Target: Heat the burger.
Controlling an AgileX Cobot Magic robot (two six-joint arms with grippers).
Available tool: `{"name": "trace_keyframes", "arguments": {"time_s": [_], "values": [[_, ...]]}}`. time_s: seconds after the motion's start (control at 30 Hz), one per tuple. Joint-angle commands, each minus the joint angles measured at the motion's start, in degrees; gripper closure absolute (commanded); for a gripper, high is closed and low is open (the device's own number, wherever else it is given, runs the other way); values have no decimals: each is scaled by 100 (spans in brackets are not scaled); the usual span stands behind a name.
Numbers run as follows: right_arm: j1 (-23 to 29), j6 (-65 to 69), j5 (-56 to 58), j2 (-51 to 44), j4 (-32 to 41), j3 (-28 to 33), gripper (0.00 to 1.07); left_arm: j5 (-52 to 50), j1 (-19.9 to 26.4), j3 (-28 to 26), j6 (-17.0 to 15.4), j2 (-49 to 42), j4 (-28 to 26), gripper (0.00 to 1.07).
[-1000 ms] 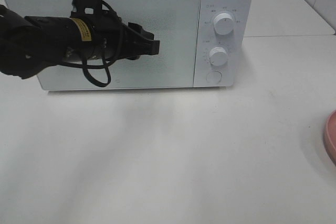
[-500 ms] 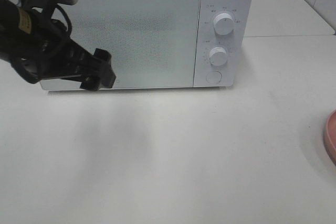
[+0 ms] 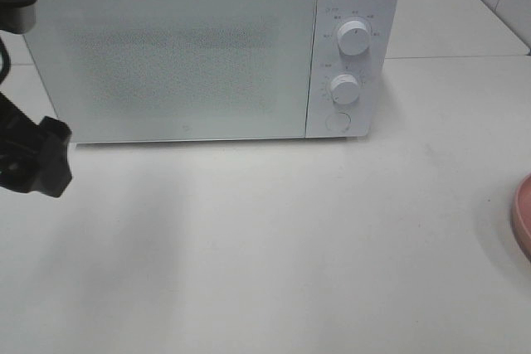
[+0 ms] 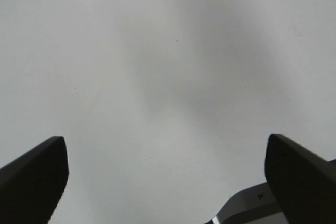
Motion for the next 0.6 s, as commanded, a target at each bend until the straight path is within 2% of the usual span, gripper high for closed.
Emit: {"name": "trace_keyframes", "arguments": {"time_s": [0.03, 0.1, 0.17, 0.2, 0.23, 0.27, 0.3, 0.37, 0.47, 0.5, 0.6], "values": [[-40, -11, -46, -143, -6, 6, 32, 498, 521, 17, 46, -269, -143, 12], [-40, -11, -46, -143, -6, 6, 32, 556, 693, 17, 126, -344, -223, 12], [-40, -11, -46, -143, -6, 6, 32, 699, 1215, 17, 561, -567, -527, 12], [-40, -11, -46, -143, -6, 6, 32, 699, 1215, 17, 561, -567, -527, 12], [-40, -11, -46, -143, -6, 6, 32, 796, 1570, 17, 808, -728, -705, 12], [-40, -11, -46, -143, -6, 6, 32, 837, 1770, 17, 905, -819, -751, 12], [-40, -11, -46, -143, -6, 6, 32, 837, 1770, 17, 905, -819, -751, 12], [-40, -11, -46, -143, -6, 6, 32, 1020, 2481, 17, 1266, -1180, -854, 12], [-40, -11, -46, -143, -6, 6, 32, 1066, 2613, 17, 1318, -1255, -854, 12], [-40, -11, -46, -143, -6, 6, 32, 1152, 2911, 17, 1404, -1461, -859, 12], [-40, -11, -46, -143, -6, 6, 32, 1261, 3146, 52, 1450, -1759, -877, 12]]}}
